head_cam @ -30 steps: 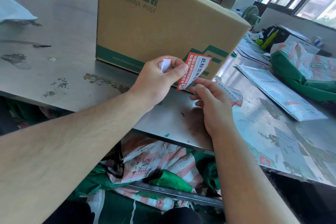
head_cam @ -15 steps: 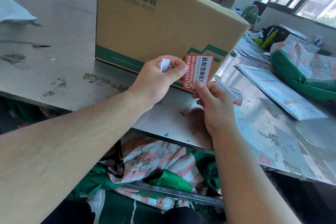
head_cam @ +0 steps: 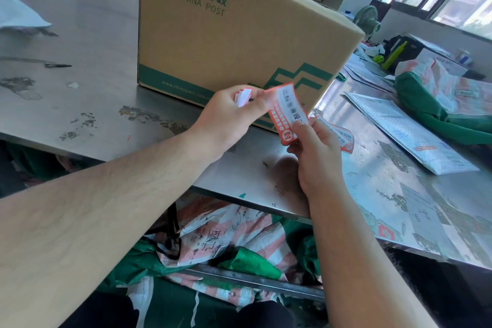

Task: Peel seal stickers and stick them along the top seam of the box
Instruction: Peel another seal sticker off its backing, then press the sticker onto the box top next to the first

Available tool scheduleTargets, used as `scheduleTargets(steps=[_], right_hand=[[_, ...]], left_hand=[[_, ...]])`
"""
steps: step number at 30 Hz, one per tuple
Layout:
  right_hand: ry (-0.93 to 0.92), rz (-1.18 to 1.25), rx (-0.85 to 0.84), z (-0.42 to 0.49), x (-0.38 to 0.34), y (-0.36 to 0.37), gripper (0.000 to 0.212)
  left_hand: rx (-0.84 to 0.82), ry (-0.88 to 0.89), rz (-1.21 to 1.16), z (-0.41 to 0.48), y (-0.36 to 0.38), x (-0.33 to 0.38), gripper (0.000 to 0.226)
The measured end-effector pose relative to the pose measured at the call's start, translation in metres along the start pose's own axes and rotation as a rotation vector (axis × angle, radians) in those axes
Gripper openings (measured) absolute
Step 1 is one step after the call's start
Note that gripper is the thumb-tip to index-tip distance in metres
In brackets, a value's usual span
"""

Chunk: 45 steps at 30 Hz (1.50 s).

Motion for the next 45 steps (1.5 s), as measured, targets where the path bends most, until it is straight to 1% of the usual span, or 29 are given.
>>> scheduleTargets(steps=[3, 7, 8, 11, 15, 19, 23, 25, 26, 30, 32, 33, 34, 37, 39, 42, 45], right_hand=[[-0.011, -0.029, -0.022, -0.001, 0.000, 0.002, 0.022], [0.004, 0.008, -0.001, 0.002, 0.001, 0.000, 0.017], [0.000, 0.014, 0.004, 0.002, 0.001, -0.001, 0.014], [-0.018, 0.012, 0.023, 0.003, 0.004, -0.002, 0.018], [-0.009, 0.068, 0.049, 0.007, 0.009, -0.005, 0.012], [0.013, 0.165, 0.050, 0.008, 0.010, -0.009, 0.021], [0.001, 0.214, 0.061, 0.007, 0.006, -0.010, 0.023], [-0.005, 0.192, 0.088, 0.006, 0.006, -0.010, 0.021], [-0.013, 0.178, 0.108, 0.006, 0.005, -0.011, 0.019], [-0.051, 0.063, 0.172, -0.001, -0.003, -0.011, 0.015], [-0.070, 0.050, 0.179, -0.004, -0.017, -0.009, 0.016], [-0.085, 0.029, 0.176, -0.004, -0.024, -0.007, 0.018], [-0.103, 0.000, 0.155, -0.006, -0.033, -0.005, 0.019], [-0.144, -0.077, 0.078, -0.009, -0.060, 0.003, 0.019], [-0.178, -0.142, 0.071, -0.011, -0.080, 0.009, 0.018], [-0.232, -0.304, 0.119, -0.009, -0.116, 0.022, 0.018], [-0.233, -0.332, 0.139, 0.003, -0.149, 0.036, 0.018]], left_hand=[[0.026, 0.044, 0.012, 0.001, 0.000, -0.003, 0.010], [0.082, 0.055, 0.005, 0.004, -0.002, -0.006, 0.014], [0.085, 0.056, 0.003, 0.004, -0.002, -0.006, 0.014], [0.091, 0.071, -0.021, 0.003, -0.003, -0.006, 0.011], [0.116, 0.082, -0.038, 0.002, -0.003, -0.004, 0.008], [0.132, 0.086, -0.014, 0.002, -0.003, -0.004, 0.008], [0.157, 0.084, 0.039, 0.001, -0.004, -0.004, 0.009], [0.161, 0.063, 0.062, -0.002, -0.004, -0.003, 0.006], [0.159, 0.055, 0.080, -0.004, -0.004, -0.001, 0.009], [0.156, 0.031, 0.202, -0.007, -0.003, 0.001, 0.027], [0.196, 0.011, 0.210, -0.006, -0.010, 0.005, 0.042], [0.200, 0.004, 0.191, -0.006, -0.014, 0.009, 0.047], [0.185, 0.006, 0.166, -0.005, -0.018, 0.016, 0.044], [0.136, 0.077, 0.196, -0.003, -0.031, 0.046, 0.019], [0.168, 0.134, 0.259, 0.001, -0.040, 0.069, 0.020], [0.191, 0.175, 0.297, 0.006, -0.051, 0.102, 0.020], [0.206, 0.216, 0.274, 0.017, -0.062, 0.128, 0.013]])
Point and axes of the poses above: each hand's wrist, its own z-axis towards the middle knuckle, its own y-axis out of the palm, x = y × z, the point moved 3 cm from there along z, towards the middle knuckle, and after that the axes turned 2 degrees about x, right-handed, at the moved point
